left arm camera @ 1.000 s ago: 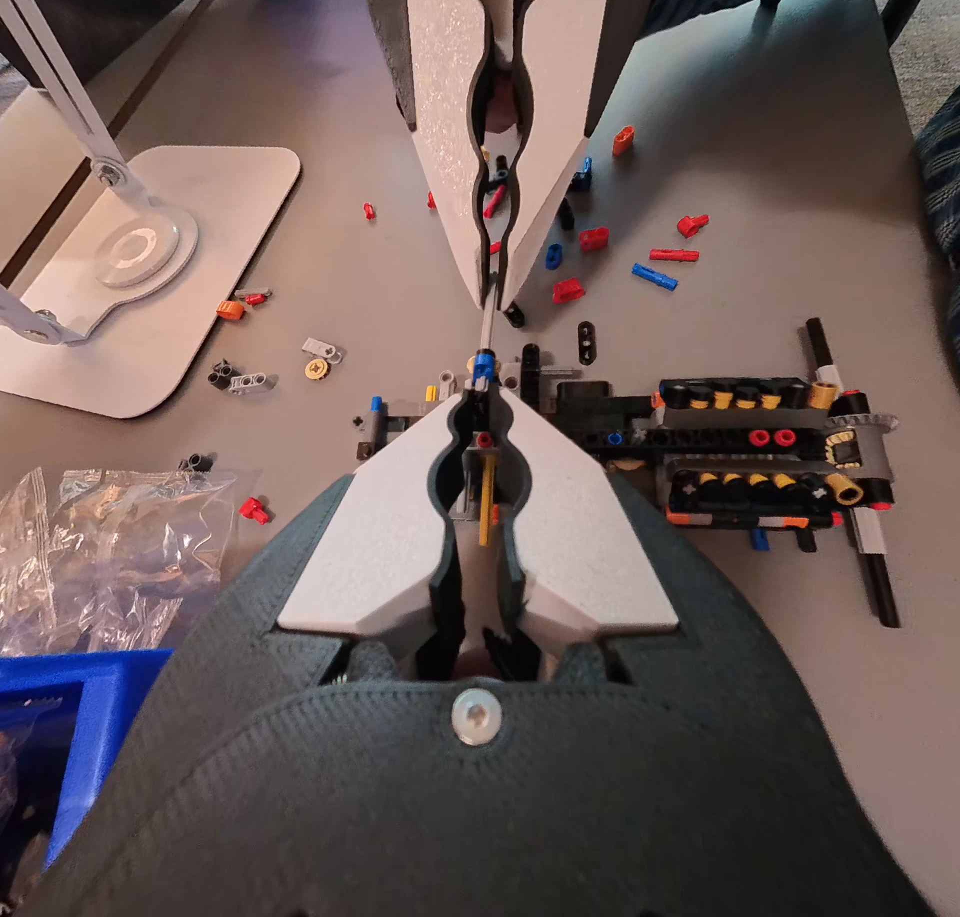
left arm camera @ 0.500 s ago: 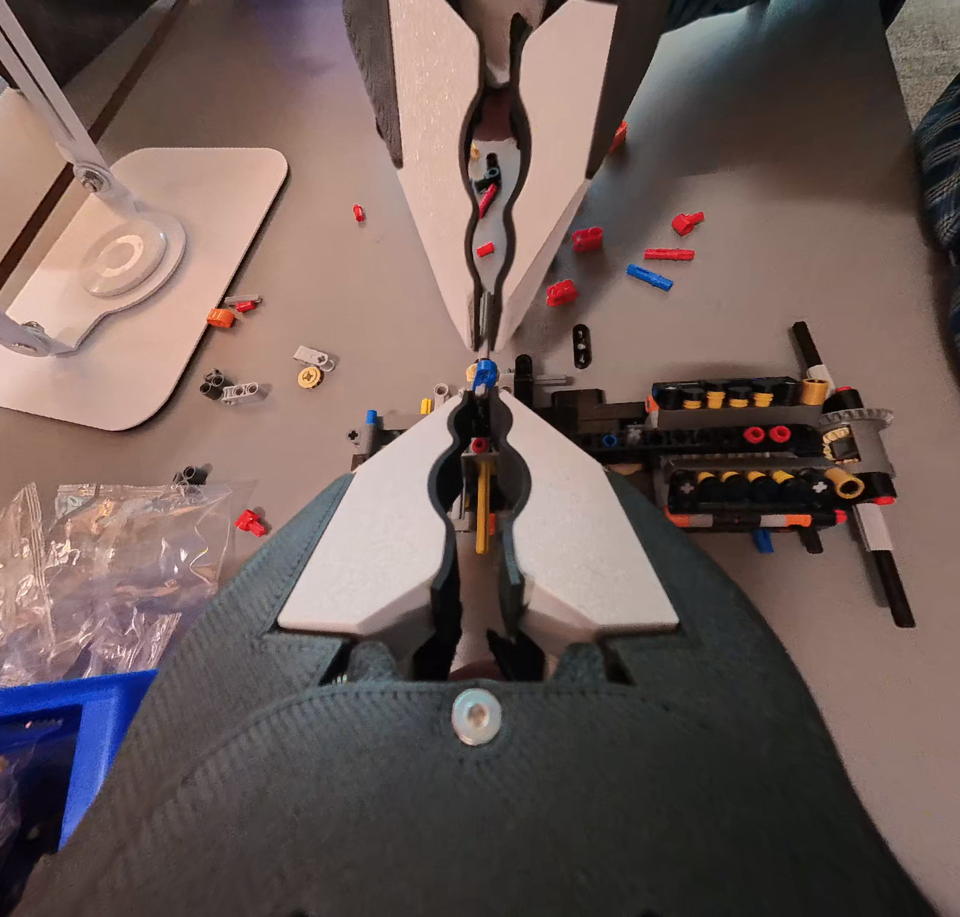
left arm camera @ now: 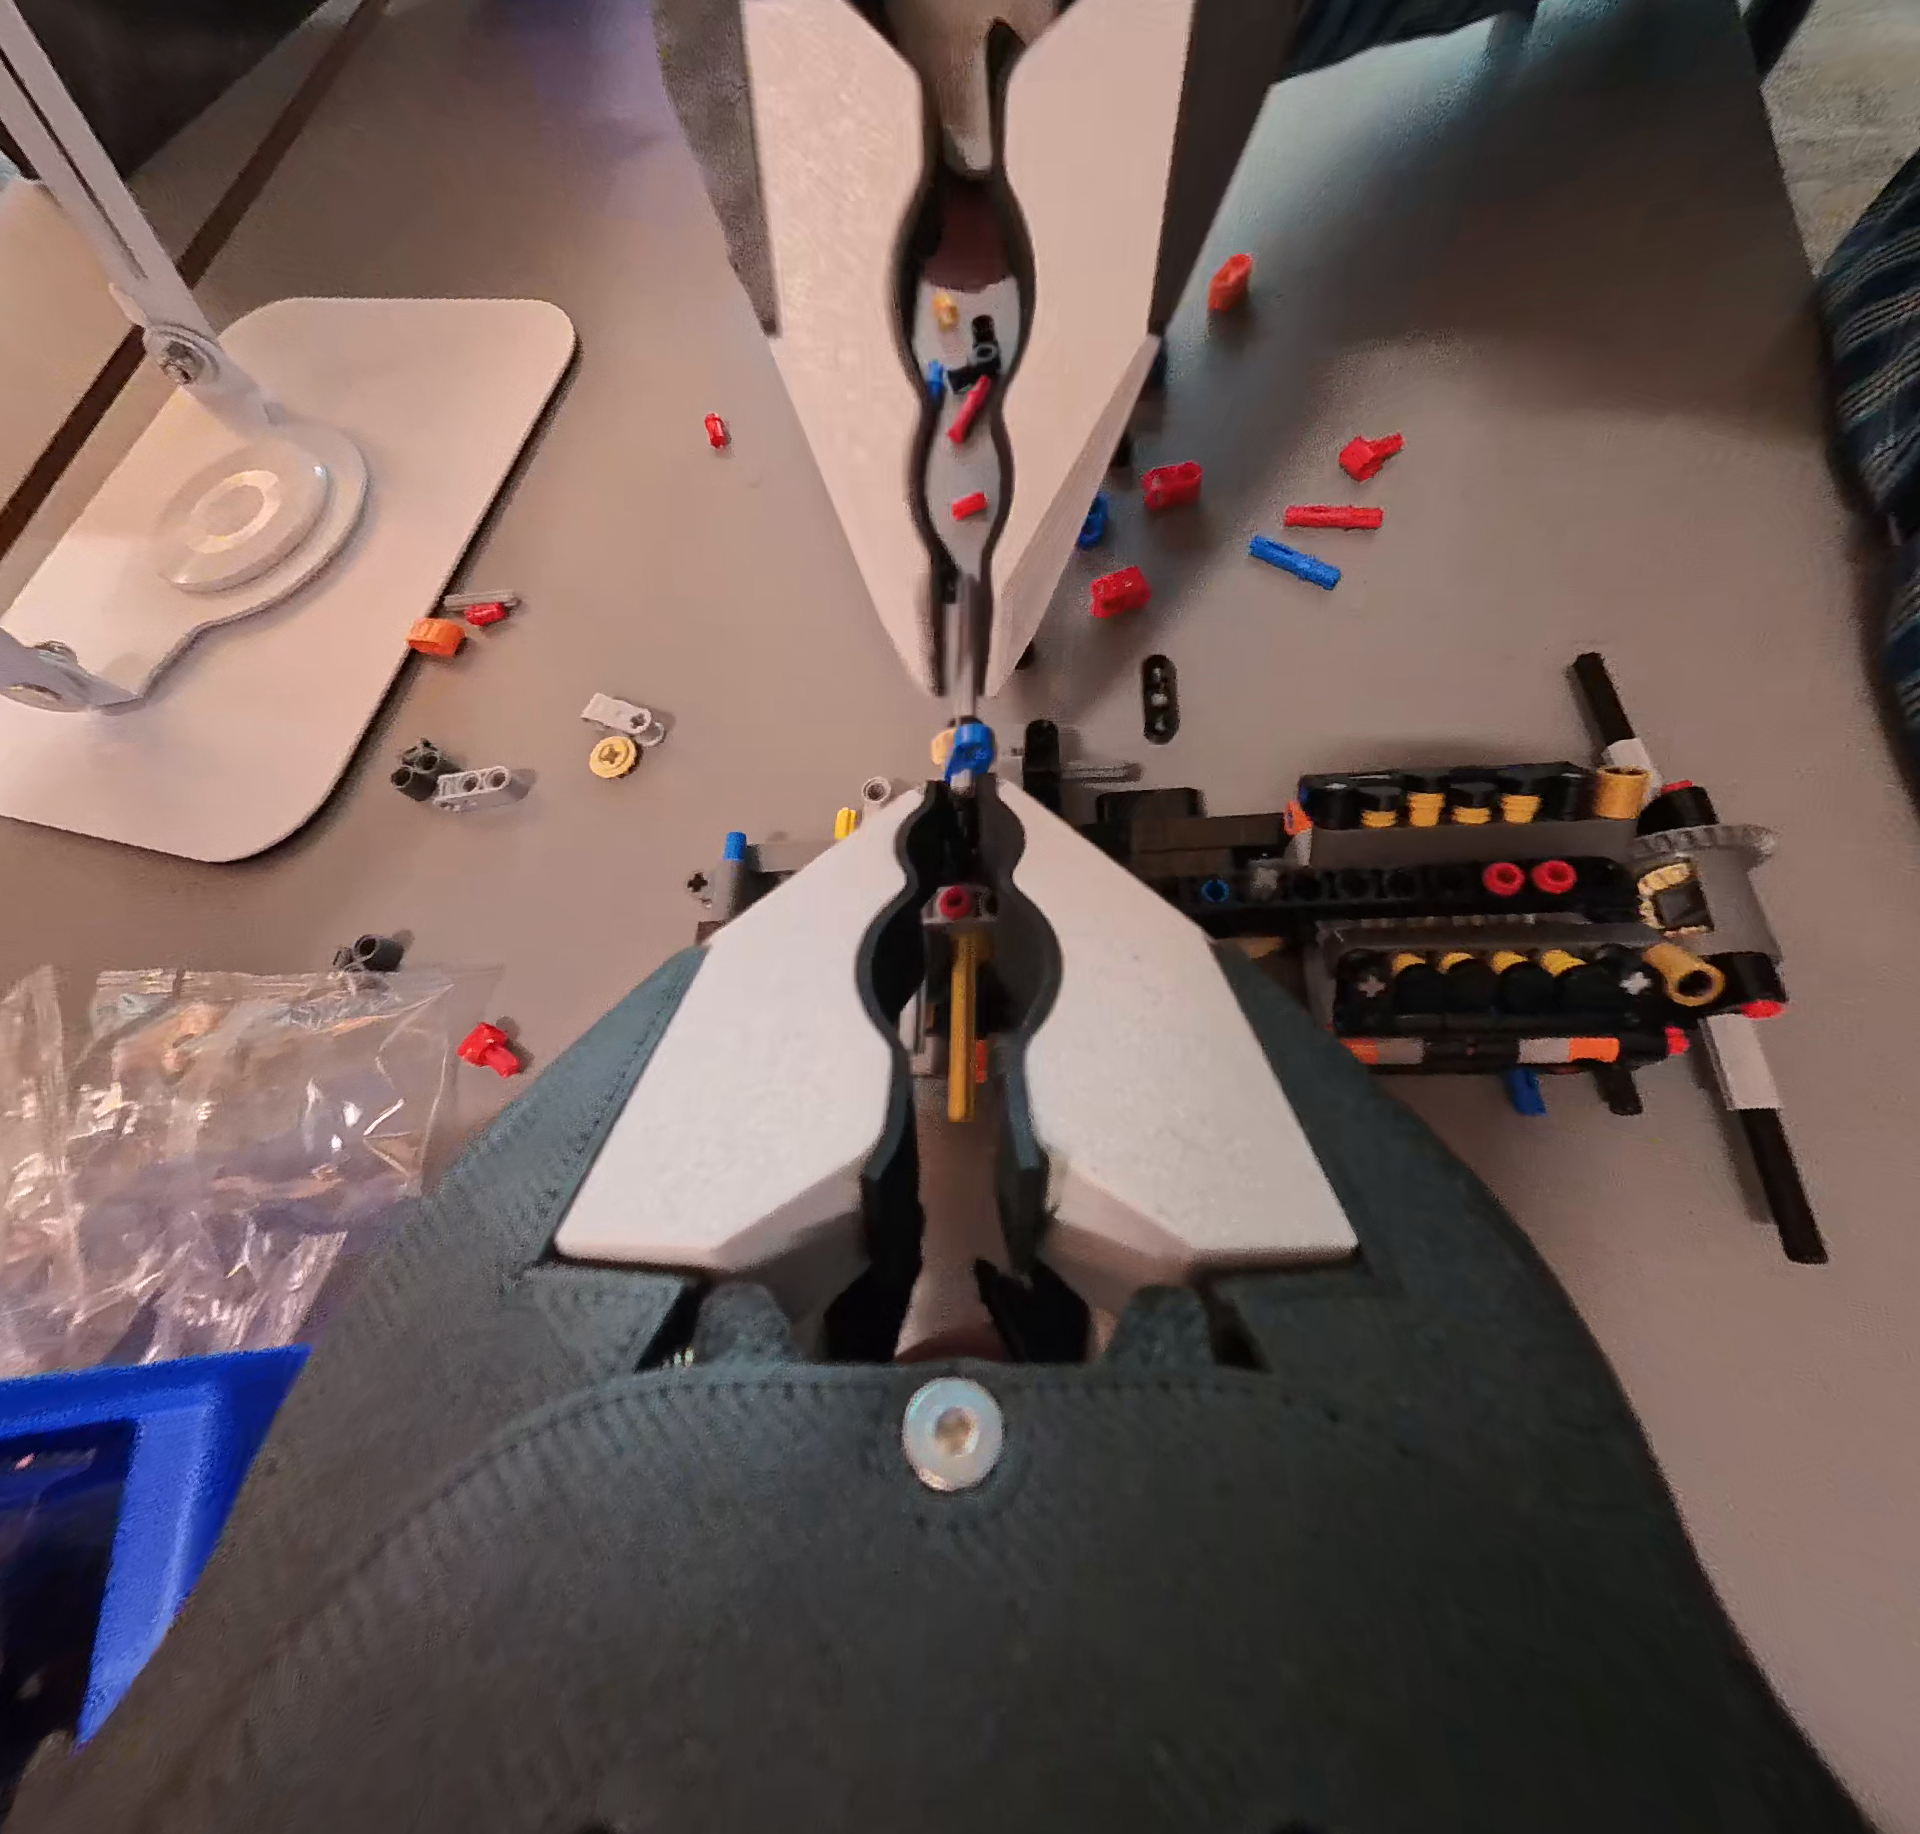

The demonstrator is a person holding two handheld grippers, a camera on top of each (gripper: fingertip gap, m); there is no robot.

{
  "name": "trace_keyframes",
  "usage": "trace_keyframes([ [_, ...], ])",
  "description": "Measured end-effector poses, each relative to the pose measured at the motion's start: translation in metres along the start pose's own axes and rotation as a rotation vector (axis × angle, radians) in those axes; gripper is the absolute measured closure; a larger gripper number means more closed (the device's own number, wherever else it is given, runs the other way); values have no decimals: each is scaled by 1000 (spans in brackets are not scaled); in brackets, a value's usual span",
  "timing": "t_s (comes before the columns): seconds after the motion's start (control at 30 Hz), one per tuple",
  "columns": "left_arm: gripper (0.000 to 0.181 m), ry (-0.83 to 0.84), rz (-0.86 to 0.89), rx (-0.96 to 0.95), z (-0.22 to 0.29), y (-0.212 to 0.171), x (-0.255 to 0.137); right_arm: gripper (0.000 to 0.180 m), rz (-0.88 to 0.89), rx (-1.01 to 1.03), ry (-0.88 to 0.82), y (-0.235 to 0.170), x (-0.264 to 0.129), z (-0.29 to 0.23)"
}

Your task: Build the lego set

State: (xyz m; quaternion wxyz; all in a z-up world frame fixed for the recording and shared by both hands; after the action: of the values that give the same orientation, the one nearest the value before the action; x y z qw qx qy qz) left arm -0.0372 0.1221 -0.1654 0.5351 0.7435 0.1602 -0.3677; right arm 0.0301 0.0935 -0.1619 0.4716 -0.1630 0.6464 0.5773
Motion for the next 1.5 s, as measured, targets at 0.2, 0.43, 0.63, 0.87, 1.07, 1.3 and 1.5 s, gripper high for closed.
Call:
trace_keyframes([
  [0.2, 174, -6, 5, -21, -1, 0, 0, 158, -38, 90, -33, -23, -35, 8],
  [0.43, 163, -17, 14, -44, 0, 2, -2, 163, -154, 180, 61, -48, -19, -31],
  [0.63, 165, 0, 19, -57, 1, 3, -4, 168, -204, 225, 30, -59, -5, -40],
  [0.87, 165, 32, 23, -76, -5, 1, -12, 175, -192, 234, -16, -58, -3, -39],
  [1.07, 161, 55, 42, -89, -1, 3, -24, 175, -105, 247, -38, -48, -14, -33],
  [1.3, 150, 100, 10, -15, 20, 17, -14, 175, 94, 139, -49, -9, -31, -35],
  [1.5, 154, 151, 21, 45, 33, 32, -10, 176, 127, 124, -22, 5, -28, -35],
])
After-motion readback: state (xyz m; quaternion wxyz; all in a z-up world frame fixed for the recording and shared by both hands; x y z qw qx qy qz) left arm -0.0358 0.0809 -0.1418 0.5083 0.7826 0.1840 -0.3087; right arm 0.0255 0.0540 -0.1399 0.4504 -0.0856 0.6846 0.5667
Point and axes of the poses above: each gripper's, where its closed fingertips meet, x out along the fingers, y out of its top, z = x × y across the jaws, the point moved 4 cm from there along -x, back along the fingers, and after that the axes turned 11 degrees about -z, right-handed, at the moved point
